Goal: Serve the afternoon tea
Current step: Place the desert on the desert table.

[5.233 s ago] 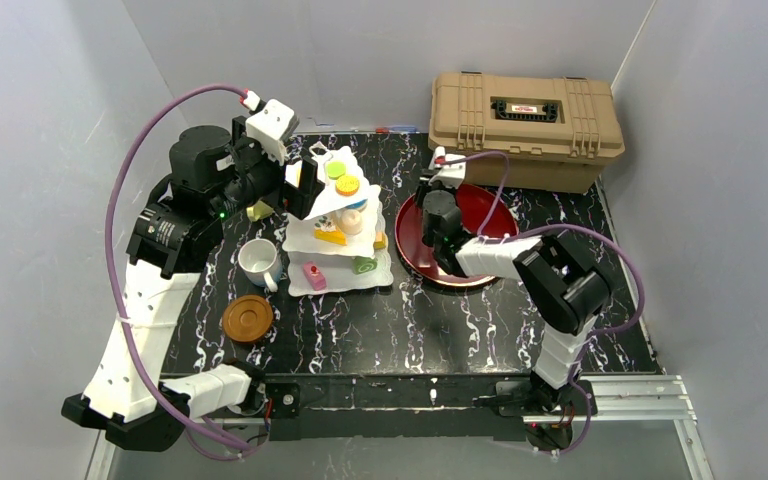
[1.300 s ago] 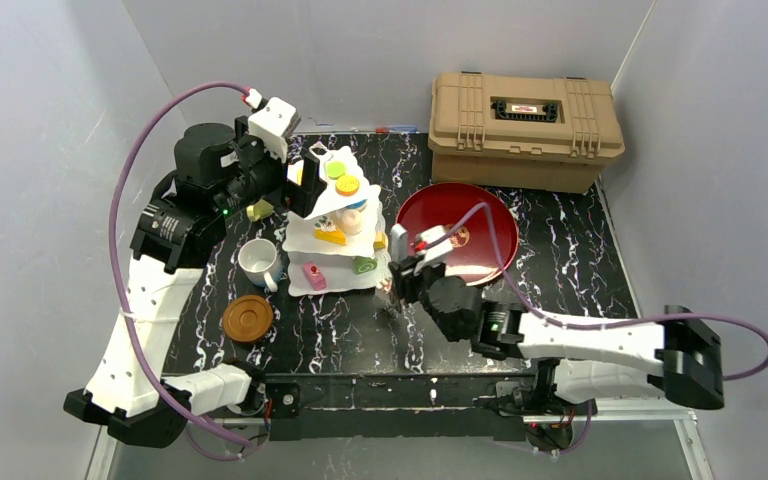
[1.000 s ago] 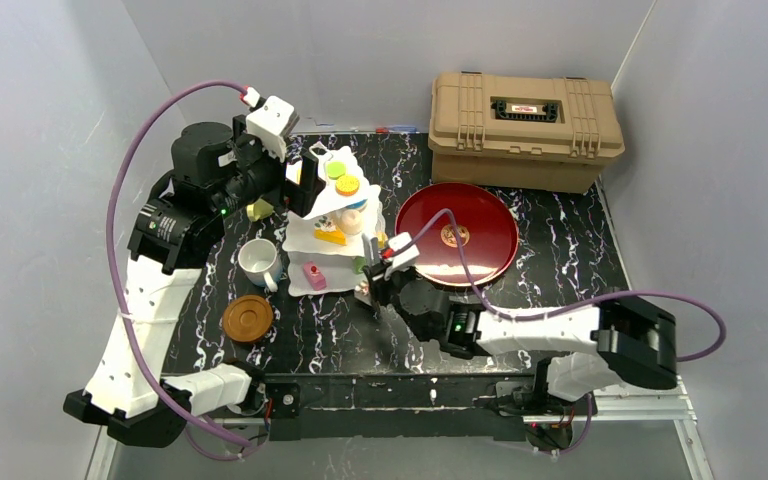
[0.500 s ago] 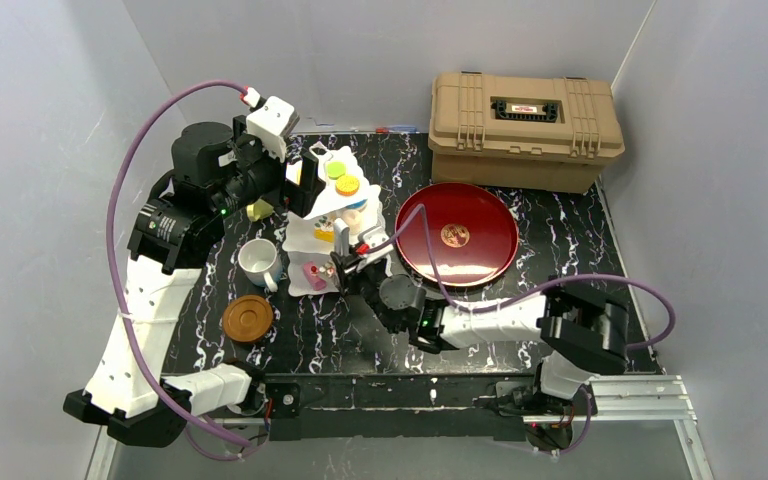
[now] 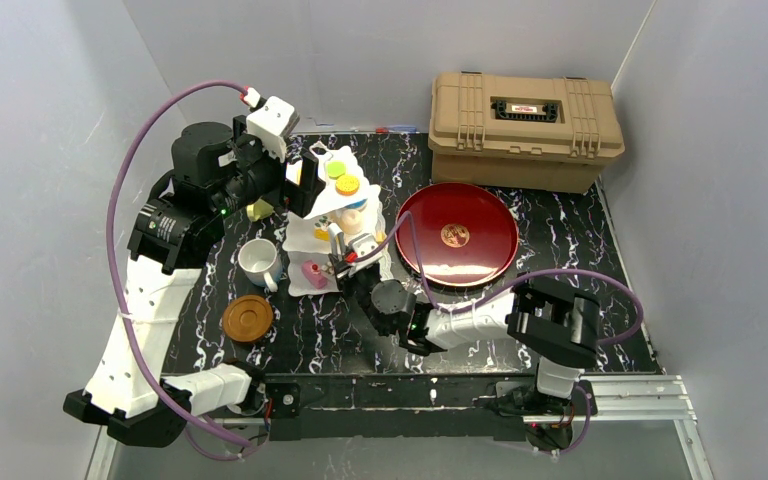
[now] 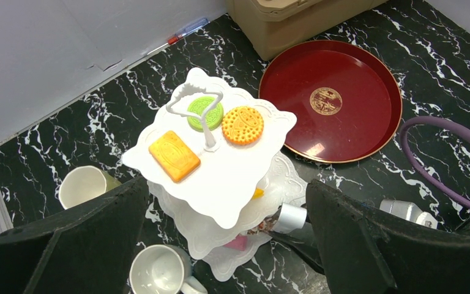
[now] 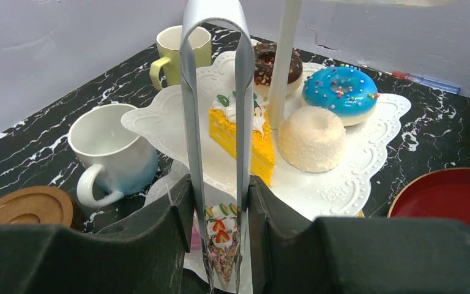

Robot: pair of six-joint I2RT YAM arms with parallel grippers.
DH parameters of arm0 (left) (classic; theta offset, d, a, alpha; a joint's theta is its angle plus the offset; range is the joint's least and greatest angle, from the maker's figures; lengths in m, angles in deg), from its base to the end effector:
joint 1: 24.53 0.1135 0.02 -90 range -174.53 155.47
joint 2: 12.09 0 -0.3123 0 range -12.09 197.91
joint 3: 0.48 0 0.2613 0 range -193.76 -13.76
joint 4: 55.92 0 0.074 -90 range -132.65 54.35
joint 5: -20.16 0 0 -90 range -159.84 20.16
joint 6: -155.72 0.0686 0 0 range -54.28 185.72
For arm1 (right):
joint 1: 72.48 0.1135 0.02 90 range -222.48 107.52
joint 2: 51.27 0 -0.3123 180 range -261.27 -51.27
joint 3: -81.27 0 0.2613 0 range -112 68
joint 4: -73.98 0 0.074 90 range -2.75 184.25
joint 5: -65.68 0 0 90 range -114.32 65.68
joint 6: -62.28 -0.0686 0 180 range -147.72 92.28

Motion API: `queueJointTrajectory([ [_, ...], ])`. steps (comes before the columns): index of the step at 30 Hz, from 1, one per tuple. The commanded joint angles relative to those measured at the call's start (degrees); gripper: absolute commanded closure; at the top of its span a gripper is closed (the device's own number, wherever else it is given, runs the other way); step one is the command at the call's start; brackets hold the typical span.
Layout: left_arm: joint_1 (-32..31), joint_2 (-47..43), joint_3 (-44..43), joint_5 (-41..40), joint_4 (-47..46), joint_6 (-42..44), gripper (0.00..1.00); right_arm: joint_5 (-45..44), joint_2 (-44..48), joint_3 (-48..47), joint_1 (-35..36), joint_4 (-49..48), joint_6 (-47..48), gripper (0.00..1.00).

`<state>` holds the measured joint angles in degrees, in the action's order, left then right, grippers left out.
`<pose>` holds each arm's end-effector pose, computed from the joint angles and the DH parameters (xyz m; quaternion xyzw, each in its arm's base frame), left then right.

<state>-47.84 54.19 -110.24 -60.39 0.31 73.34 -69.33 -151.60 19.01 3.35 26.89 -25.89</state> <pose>0.1996 -0.0983 0.5480 0.2572 0.7367 -0.1487 0.6075 0.1456 0.3786 0.2788 -0.1494 0.6498 0.2243 0.7107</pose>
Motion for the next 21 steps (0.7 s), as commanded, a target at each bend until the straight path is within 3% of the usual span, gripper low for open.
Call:
queueJointTrajectory([
  [1, 0.33, -1.02, -1.10, 0.17, 0.55, 0.22, 0.01, -1.49, 0.76, -2.16, 0.02, -6.75, 1.54, 0.64],
  [8, 0.37, -1.05, -1.08, 0.30, 0.47, -0.04, 0.01, -1.72, 2.10, -1.71, 0.02, -5.83, 1.65, 0.57],
  [21, 0.31, -1.12, -1.62, 0.39, 0.72, -0.09, 0.01, -4.75, 0.28, -0.87, -0.91, -6.76, 2.37, 0.59],
])
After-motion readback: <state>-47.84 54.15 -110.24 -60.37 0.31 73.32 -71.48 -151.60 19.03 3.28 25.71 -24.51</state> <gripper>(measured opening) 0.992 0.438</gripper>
